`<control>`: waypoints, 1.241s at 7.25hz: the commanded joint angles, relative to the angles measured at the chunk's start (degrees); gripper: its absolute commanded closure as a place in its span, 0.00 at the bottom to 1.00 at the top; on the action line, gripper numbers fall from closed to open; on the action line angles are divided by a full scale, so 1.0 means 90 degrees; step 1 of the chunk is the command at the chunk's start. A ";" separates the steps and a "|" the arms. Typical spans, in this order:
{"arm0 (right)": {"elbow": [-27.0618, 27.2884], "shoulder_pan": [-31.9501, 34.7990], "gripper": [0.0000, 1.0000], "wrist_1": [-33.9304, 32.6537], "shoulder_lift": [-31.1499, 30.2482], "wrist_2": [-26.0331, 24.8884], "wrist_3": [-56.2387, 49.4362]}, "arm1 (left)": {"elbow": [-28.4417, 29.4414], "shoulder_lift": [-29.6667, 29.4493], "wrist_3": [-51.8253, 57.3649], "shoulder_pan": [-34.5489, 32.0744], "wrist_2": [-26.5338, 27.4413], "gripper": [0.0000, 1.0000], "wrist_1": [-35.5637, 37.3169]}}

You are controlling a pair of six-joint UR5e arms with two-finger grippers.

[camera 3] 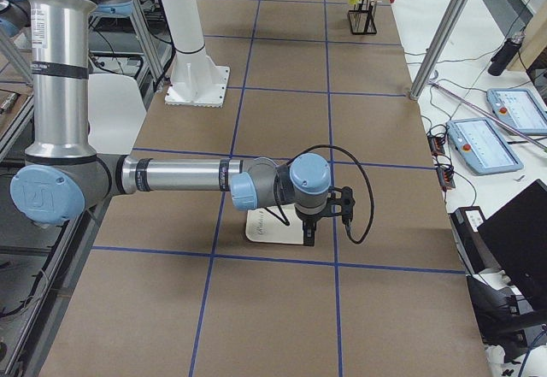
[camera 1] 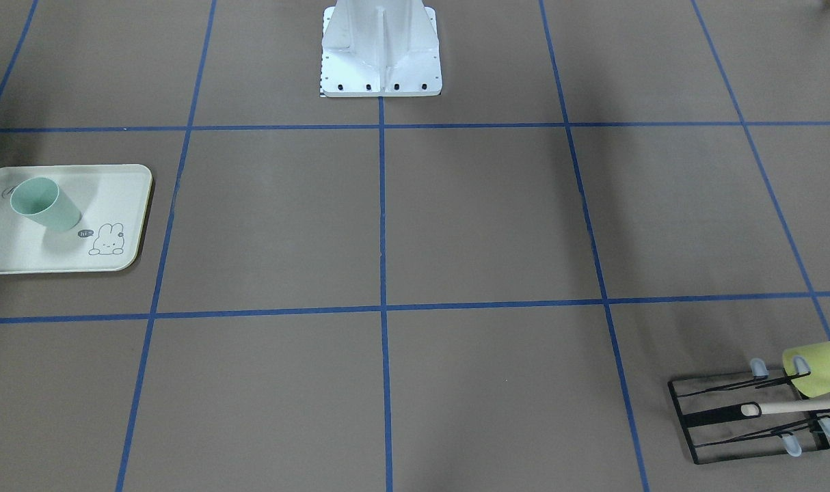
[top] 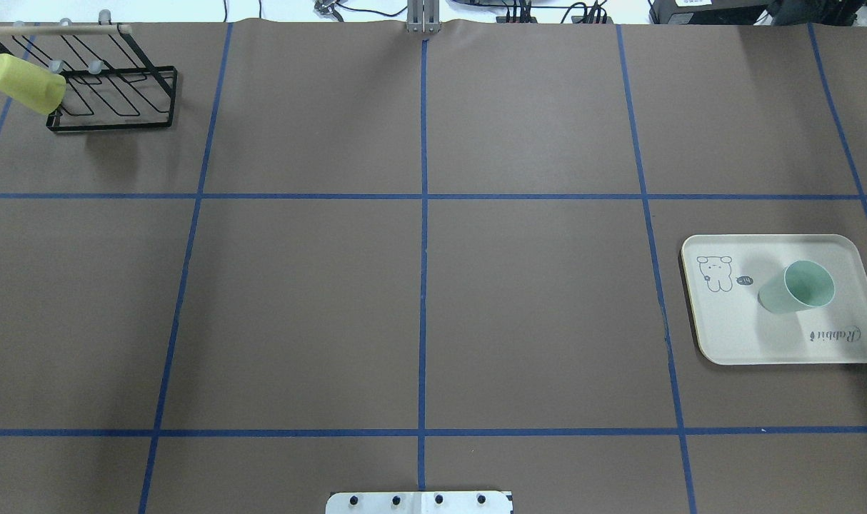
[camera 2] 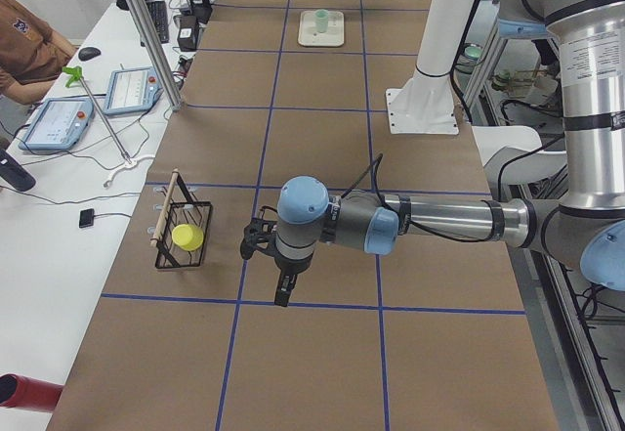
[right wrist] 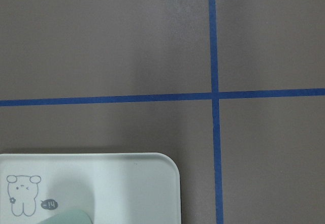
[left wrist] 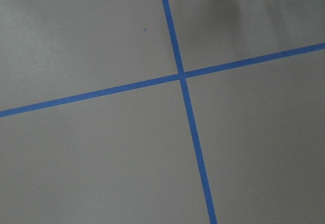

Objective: Left arm grabs green cup and hands to right arm on tray

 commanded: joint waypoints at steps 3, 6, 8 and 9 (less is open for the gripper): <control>-0.0028 0.0000 0.00 0.0001 0.0008 -0.0028 0.0020 | -0.0051 0.0092 0.0088 -0.0031 -0.0061 0.00 0.0166; -0.0009 0.0010 0.00 0.0001 0.0008 -0.0057 0.0010 | -0.0061 0.0092 0.0088 -0.0031 -0.0061 0.00 0.0136; 0.0117 0.0087 0.00 -0.0047 0.0008 -0.0680 -0.0009 | -0.0100 0.0092 0.0059 -0.0031 -0.0061 0.00 0.0136; 0.0127 0.0184 0.00 -0.0086 0.0008 -0.0615 -0.0029 | -0.0110 0.0092 0.0058 -0.0031 -0.0061 0.00 0.0127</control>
